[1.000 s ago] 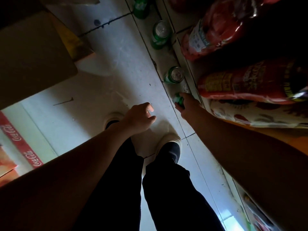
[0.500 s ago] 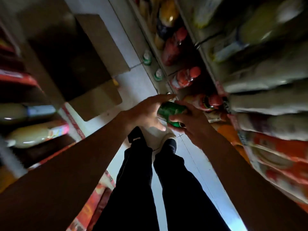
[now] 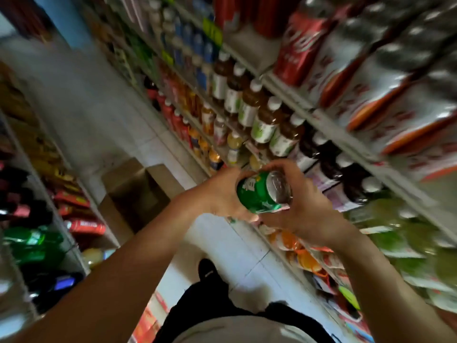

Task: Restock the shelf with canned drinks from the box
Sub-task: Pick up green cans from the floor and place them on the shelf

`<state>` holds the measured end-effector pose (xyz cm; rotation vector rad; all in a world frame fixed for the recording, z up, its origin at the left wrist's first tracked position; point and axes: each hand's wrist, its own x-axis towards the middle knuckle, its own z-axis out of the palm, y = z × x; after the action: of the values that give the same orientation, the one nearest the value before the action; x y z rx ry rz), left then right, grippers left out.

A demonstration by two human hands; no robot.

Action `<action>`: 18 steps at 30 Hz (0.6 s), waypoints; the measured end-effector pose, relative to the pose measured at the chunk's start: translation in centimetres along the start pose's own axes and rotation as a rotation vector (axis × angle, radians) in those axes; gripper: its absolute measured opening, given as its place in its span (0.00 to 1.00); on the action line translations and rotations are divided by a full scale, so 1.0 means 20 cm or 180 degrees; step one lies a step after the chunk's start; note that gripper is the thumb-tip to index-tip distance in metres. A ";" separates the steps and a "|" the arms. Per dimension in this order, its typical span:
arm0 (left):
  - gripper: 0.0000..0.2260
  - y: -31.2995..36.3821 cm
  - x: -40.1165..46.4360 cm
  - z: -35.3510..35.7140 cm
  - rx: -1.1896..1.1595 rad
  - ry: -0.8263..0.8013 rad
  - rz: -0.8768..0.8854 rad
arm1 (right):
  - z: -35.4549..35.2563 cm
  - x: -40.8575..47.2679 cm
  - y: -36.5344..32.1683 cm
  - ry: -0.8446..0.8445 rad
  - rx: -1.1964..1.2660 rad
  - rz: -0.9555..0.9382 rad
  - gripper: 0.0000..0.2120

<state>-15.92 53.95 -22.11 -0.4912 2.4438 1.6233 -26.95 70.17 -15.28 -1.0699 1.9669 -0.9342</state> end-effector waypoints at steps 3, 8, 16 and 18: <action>0.22 0.33 -0.04 0.09 0.0143 0.0674 0.0284 | -0.16 -0.20 -0.11 0.0637 0.0337 -0.0198 0.36; 0.22 0.89 -0.09 0.44 -0.0040 0.1655 0.0821 | -0.44 -0.53 -0.11 0.1808 0.0194 -0.0653 0.39; 0.28 1.41 -0.03 0.88 0.0082 0.1568 0.1372 | -0.88 -1.01 0.01 0.2478 0.0424 -0.0714 0.35; 0.29 1.51 0.00 0.96 0.0158 0.1410 0.1497 | -0.98 -1.08 0.06 0.2552 0.0273 -0.0688 0.32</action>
<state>-27.49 82.18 -3.63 -0.3058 3.1096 1.7615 -34.77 94.66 -1.64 -0.9476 2.4198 -1.7519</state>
